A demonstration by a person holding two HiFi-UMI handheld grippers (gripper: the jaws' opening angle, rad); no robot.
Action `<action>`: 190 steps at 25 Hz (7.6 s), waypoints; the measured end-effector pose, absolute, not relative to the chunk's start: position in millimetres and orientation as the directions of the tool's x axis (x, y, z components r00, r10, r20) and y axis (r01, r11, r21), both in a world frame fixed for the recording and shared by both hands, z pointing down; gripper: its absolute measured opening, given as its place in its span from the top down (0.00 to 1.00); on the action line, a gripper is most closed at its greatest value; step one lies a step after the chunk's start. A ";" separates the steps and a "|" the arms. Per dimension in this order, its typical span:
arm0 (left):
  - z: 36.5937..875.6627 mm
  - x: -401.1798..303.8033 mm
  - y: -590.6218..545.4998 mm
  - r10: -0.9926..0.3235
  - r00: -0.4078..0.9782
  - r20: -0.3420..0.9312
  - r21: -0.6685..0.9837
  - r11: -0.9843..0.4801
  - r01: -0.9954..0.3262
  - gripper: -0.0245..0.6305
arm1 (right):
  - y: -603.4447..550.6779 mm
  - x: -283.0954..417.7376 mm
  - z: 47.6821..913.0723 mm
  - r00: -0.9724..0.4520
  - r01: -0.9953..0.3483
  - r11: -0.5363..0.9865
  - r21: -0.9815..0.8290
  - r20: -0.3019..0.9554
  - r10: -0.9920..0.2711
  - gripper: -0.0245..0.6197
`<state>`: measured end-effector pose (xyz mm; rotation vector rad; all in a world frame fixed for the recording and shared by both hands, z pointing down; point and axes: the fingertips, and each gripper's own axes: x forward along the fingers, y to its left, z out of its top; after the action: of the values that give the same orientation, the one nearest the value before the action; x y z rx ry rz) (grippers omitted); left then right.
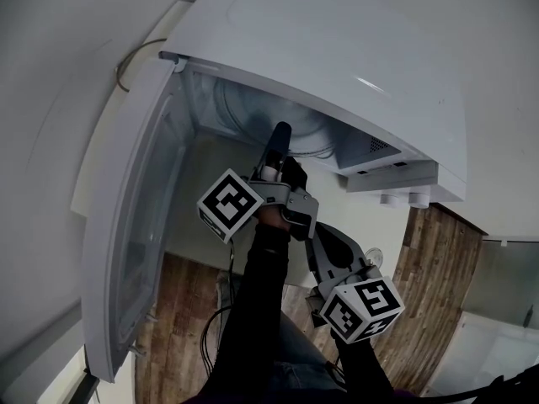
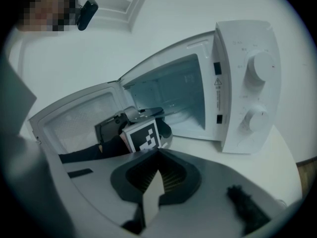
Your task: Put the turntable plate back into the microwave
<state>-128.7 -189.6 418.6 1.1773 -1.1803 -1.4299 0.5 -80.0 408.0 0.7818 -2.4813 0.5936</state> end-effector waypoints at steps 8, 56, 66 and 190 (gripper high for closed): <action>426.3 -134.8 -195.6 -0.983 -0.167 -0.079 0.989 -0.099 0.112 0.90 | -83.5 4.4 408.7 -0.713 -0.632 0.736 -0.244 0.555 -0.429 0.95; 434.1 -131.7 -217.2 -0.937 -0.122 0.328 0.926 0.345 -0.155 0.90 | -86.3 6.5 404.7 -0.706 -0.606 0.776 -0.177 0.570 -0.421 0.95; 433.3 -133.7 -213.8 -0.908 -0.168 0.385 0.825 0.420 -0.378 0.84 | -82.9 12.5 409.0 -0.701 -0.615 0.768 -0.182 0.573 -0.425 0.95; 442.6 -117.8 -179.6 -0.860 -0.027 0.510 0.729 0.448 -0.518 0.80 | -80.9 -7.5 411.2 -0.714 -0.579 0.798 -0.165 0.575 -0.399 0.95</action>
<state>-117.8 -179.6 442.6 1.2039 -1.6877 -0.4226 -7.5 -80.9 411.2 0.7257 -2.4584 0.4570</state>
